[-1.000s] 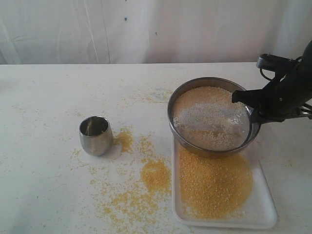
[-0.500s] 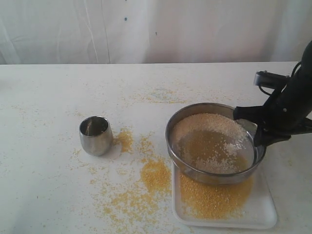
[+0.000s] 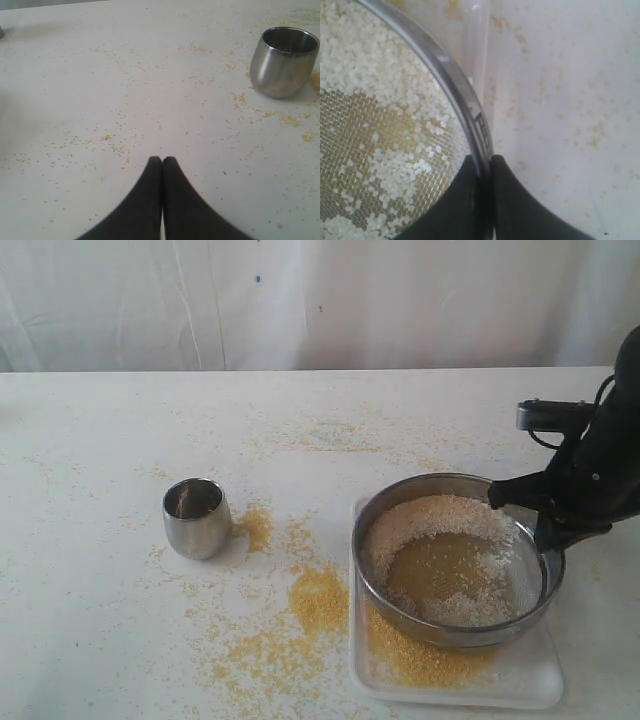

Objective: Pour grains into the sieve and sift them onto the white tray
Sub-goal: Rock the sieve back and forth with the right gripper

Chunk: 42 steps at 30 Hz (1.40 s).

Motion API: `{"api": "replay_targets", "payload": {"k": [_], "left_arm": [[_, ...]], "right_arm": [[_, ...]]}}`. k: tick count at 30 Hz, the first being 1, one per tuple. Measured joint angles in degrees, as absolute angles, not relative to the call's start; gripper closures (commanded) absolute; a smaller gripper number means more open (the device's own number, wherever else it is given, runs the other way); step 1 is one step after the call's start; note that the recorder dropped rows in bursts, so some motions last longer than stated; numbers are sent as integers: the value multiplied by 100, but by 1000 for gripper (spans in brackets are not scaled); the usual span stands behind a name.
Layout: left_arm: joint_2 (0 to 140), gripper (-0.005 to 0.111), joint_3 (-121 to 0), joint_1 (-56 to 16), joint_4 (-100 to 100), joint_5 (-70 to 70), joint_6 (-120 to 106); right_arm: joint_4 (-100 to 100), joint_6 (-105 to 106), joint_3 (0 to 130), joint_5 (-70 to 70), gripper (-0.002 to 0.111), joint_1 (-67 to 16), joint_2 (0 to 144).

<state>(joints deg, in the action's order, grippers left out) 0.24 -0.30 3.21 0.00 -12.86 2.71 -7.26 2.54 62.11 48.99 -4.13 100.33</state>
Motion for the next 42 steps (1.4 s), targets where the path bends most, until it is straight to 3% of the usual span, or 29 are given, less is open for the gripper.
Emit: {"api": "replay_targets", "payload": {"k": [4,17,23,27,32,36,42], "left_arm": [[24,107,-30,321,0,-1286,271],[24,107,-30,321,0,-1286,271],[24,107,-30,321,0,-1286,271],[24,107,-30,321,0,-1286,271],[24,107,-30,321,0,-1286,271],[24,107,-30,321,0,-1286,271],[24,107,-30,321,0,-1286,271]], "right_arm": [[-912,307,6075,5337,108,-400,10023],[-1634,608,5736,3349,108,-428,9623],[-1715,698,5539,4135,108,-405,9461],[-1645,685,5451,3293,108,-429,9497],[-1715,594,5542,3979,108,-407,9442],[-1669,682,5529,3421,108,-431,9466],[-1685,731,5450,4240,108,-430,9394]]}}
